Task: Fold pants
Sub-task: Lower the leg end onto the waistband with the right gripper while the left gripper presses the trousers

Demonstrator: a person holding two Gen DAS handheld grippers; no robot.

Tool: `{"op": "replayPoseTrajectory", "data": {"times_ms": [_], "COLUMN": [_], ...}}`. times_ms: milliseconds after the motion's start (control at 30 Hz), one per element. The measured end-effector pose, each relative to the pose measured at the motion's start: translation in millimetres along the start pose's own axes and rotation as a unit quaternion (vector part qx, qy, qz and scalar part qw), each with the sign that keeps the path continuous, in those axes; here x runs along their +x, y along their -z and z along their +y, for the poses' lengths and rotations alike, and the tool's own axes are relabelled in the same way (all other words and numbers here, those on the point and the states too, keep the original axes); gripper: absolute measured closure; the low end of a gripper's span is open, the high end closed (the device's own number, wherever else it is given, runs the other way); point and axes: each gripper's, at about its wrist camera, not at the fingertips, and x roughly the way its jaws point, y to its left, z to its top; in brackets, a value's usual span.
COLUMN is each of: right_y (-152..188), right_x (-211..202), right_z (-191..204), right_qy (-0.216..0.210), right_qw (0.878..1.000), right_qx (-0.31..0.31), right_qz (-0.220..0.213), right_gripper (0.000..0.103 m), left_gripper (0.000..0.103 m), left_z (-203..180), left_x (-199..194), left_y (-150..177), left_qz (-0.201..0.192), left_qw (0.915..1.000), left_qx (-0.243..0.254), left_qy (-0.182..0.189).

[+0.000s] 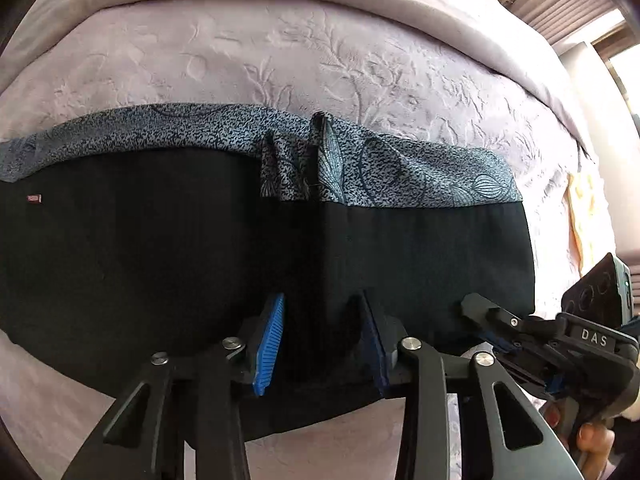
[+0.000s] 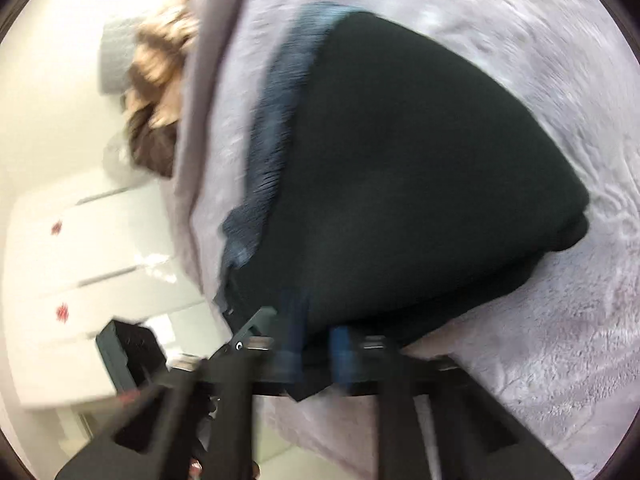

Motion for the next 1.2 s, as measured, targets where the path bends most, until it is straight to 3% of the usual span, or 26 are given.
{"op": "replayPoseTrajectory", "data": {"times_ms": [167,267,400,467,500,533,600,667,733,800,900,967,1067,1100,1200], "right_y": [11,11,4,4,4,4,5,1,-10,-34,-80,-107,-133,-139,-144], "right_x": [-13,-5,20,16,12,13,5,-19,-43,-65,-72,-64,-41,-30,-20], "right_z": [28,17,1,4,12,20,39,59,72,78,69,56,32,24,19], "right_qy": [0.002,0.015,0.04,0.038,0.041,0.044,0.046,0.015,0.01,0.037,0.084,0.093,0.087,0.082,0.077], "right_qw": [0.998,0.998,0.997,0.996,0.994,0.991,0.982,0.975,0.971,0.967,0.967,0.97,0.977,0.979,0.983], "right_qx": [-0.068,-0.06,-0.051,-0.062,-0.083,-0.101,-0.151,-0.199,-0.23,-0.25,-0.238,-0.221,-0.193,-0.184,-0.162], "right_qz": [0.01,0.021,0.035,0.045,0.058,0.07,0.101,0.098,0.063,0.007,-0.035,-0.033,0.004,0.025,0.034], "right_gripper": [0.098,0.098,0.098,0.097,0.094,0.091,0.063,0.058,0.057,0.057,0.057,0.057,0.059,0.066,0.069], "left_gripper": [0.067,0.067,0.067,0.052,0.032,0.028,0.028,0.028,0.028,0.028,0.028,0.028,0.028,0.028,0.028], "left_z": [-3,2,10,6,5,3,-1,-3,-9,-18,-37,-50,-65,-67,-62], "left_x": [-24,-12,3,-2,-5,-8,-18,-32,-43,-48,-41,-30,-10,-1,18], "left_y": [18,30,34,35,35,35,33,28,19,7,-12,-23,-33,-34,-38], "left_qz": [-0.032,-0.026,-0.032,-0.042,-0.046,-0.053,-0.061,-0.071,-0.086,-0.097,-0.103,-0.101,-0.094,-0.091,-0.07], "left_qw": [0.9993,0.9986,0.9988,0.9977,0.9971,0.9965,0.9959,0.9946,0.9933,0.9922,0.9913,0.9911,0.9913,0.9909,0.9909], "left_qx": [0.019,0.023,-0.001,0.008,0.012,0.016,0.023,0.027,0.027,0.032,0.045,0.054,0.066,0.07,0.06], "left_qy": [-0.01,-0.039,-0.037,-0.053,-0.059,-0.062,-0.063,-0.071,-0.072,-0.072,-0.068,-0.067,-0.064,-0.071,-0.098]}}
